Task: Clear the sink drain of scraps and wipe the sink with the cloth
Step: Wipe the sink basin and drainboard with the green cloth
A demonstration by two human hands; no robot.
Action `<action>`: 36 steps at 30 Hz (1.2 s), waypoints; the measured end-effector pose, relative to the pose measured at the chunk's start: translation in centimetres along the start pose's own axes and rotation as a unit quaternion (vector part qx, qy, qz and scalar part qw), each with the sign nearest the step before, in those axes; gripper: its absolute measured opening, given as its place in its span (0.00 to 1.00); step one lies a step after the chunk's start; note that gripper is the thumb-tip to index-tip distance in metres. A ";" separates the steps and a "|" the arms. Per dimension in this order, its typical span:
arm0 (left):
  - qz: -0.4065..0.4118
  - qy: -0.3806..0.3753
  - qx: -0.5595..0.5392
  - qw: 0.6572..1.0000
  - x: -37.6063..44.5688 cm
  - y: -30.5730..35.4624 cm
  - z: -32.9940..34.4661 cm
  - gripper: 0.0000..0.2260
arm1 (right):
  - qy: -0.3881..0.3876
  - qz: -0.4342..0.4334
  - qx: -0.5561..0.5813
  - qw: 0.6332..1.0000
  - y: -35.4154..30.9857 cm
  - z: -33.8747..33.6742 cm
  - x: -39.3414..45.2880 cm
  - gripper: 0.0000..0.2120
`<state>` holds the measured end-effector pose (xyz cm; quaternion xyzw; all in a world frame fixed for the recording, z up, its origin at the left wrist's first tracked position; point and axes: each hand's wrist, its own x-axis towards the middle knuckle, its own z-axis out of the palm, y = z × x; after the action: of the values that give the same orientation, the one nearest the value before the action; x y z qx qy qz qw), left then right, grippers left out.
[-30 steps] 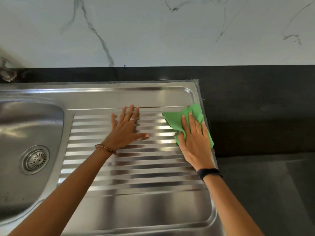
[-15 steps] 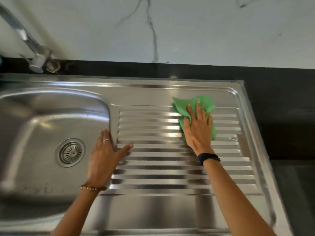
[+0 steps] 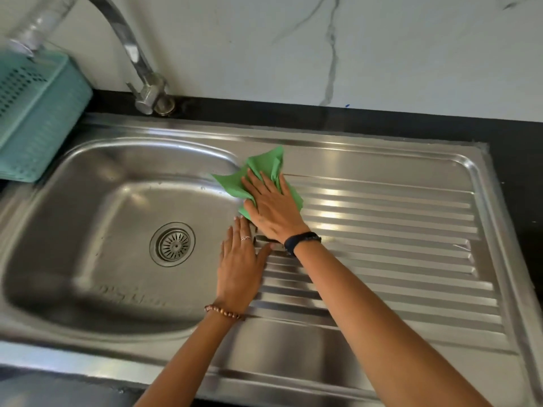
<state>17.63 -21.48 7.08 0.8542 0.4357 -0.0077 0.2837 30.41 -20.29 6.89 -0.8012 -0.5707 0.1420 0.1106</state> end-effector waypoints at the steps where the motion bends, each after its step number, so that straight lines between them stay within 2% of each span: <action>1: 0.007 0.012 0.041 0.999 -0.3 0.4 0.1 0.34 | 0.004 -0.005 0.004 1.000 0.5 -0.1 -0.6 0.24; 4: 0.052 0.043 0.101 0.993 -1.3 2.2 1.1 0.35 | 0.026 0.024 0.014 0.999 3.2 -0.5 -3.3 0.24; 10: 0.185 0.006 0.138 0.973 -3.4 9.9 6.6 0.37 | 0.083 0.138 0.046 0.986 14.6 -3.7 -11.6 0.25; 15: 0.184 -0.022 0.150 0.971 -4.1 12.2 9.5 0.37 | 0.086 0.238 0.023 0.967 23.2 -6.7 -17.6 0.25; 20: 0.186 -0.029 0.157 0.970 -3.9 12.0 9.4 0.41 | 0.099 0.245 -0.003 0.964 22.0 -6.4 -21.7 0.25; 24: 0.184 -0.035 0.148 0.971 -3.8 12.0 9.6 0.41 | 0.113 0.261 -0.042 0.958 20.2 -4.8 -25.0 0.30; 28: 0.196 -0.056 0.130 0.970 -3.5 11.5 8.9 0.41 | 0.103 0.282 -0.044 0.953 21.8 -5.5 -21.7 0.27; 31: 0.189 -0.041 0.116 0.974 -3.4 9.7 7.4 0.42 | 0.105 0.321 -0.042 0.940 22.2 -6.2 -19.0 0.27; 33: 0.164 -0.028 0.097 0.981 -3.5 7.6 6.0 0.44 | 0.110 0.339 -0.046 0.933 21.2 -5.9 -18.4 0.27; 36: 0.116 -0.021 0.092 0.989 -3.6 4.2 4.1 0.47 | 0.117 0.315 -0.041 0.941 17.2 -4.3 -17.3 0.27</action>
<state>19.47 -28.10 6.58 0.9210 0.3252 -0.0330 0.2119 41.83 -42.26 6.85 -0.9549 -0.2773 0.0509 0.0934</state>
